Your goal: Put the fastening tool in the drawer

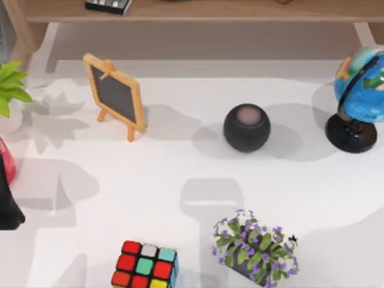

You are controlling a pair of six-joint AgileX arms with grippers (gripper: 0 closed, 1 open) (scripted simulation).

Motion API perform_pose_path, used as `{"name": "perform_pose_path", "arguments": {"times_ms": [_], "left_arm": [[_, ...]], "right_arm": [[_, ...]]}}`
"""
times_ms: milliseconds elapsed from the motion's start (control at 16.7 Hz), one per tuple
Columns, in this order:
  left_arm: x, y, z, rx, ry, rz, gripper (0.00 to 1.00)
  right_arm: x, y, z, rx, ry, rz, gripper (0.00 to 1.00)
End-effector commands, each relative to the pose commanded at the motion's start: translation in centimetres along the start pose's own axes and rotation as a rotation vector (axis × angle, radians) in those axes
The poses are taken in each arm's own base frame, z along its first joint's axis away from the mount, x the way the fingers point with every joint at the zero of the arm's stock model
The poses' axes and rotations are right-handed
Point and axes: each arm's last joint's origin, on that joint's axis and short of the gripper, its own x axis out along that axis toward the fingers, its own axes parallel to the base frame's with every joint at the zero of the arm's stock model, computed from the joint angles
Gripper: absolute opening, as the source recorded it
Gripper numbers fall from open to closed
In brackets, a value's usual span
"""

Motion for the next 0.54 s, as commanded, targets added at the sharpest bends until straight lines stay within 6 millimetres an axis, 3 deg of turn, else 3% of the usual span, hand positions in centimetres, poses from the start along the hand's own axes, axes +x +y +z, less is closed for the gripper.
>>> {"name": "perform_pose_path", "arguments": {"times_ms": [180,540], "left_arm": [[0.00,0.00,0.00,0.000,0.000,0.000,1.00],[0.00,0.00,0.00,0.000,0.000,0.000,1.00]], "right_arm": [[0.00,0.00,0.00,0.000,0.000,0.000,0.98],[0.00,0.00,0.00,0.000,0.000,0.000,1.00]]}}
